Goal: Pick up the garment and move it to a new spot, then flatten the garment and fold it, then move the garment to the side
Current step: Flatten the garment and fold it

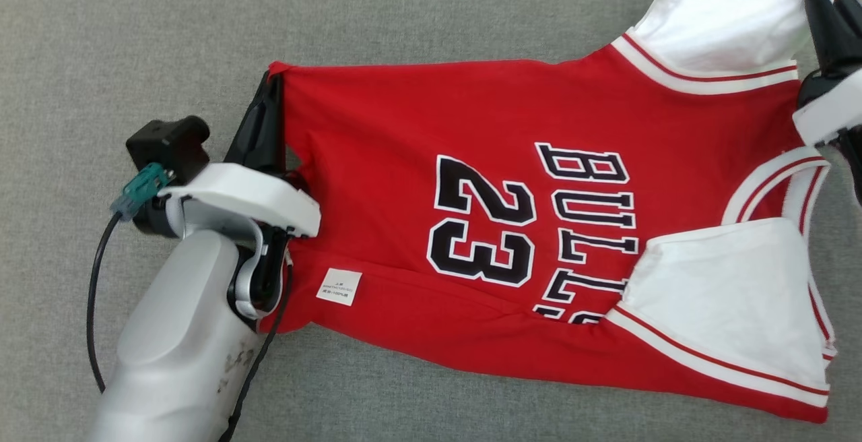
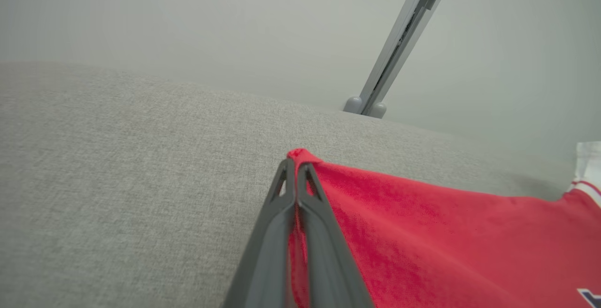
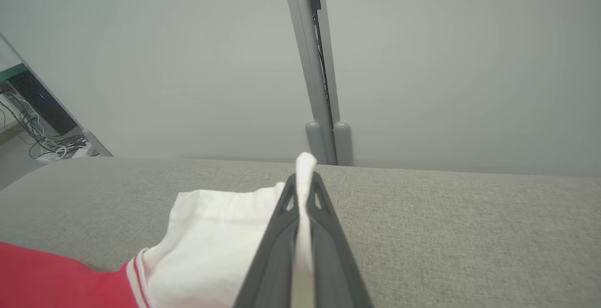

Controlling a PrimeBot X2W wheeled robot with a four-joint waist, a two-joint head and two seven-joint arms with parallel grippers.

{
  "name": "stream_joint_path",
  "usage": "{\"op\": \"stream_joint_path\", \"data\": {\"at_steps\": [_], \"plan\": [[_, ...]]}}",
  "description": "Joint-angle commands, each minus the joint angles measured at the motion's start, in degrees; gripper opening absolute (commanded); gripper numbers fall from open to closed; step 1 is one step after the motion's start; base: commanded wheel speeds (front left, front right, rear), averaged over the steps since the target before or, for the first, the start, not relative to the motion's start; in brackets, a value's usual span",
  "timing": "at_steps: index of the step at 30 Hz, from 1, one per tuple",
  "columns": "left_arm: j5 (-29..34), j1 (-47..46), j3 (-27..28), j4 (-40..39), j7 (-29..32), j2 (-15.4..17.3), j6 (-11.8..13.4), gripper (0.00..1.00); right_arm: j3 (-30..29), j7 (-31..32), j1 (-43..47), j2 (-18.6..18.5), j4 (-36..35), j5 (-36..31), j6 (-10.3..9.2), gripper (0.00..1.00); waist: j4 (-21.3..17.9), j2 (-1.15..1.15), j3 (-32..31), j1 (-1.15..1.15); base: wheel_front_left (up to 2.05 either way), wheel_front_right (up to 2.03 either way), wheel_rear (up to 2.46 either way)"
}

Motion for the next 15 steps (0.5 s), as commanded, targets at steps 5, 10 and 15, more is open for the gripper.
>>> {"op": "stream_joint_path", "data": {"at_steps": [5,10,15], "plan": [[-2.6,7.4,1.8,-6.6,1.6,2.7,1.3,0.00,-1.4,-3.8,10.1,-0.4,-6.1,4.1,0.00,0.00,-3.5,0.00,-5.5,0.00,0.00,0.00,0.00],[-5.8,12.4,3.4,-11.6,3.9,4.1,1.9,0.00,-1.8,-5.3,17.6,0.1,-11.2,6.0,0.00,0.00,-4.7,0.00,-7.0,0.00,0.00,0.00,0.00],[-7.9,17.2,4.7,-16.9,6.2,6.2,2.5,0.00,-3.0,-6.7,25.2,1.3,-15.3,6.7,0.00,0.00,-5.7,0.00,-8.3,0.00,0.00,0.00,0.00]]}}
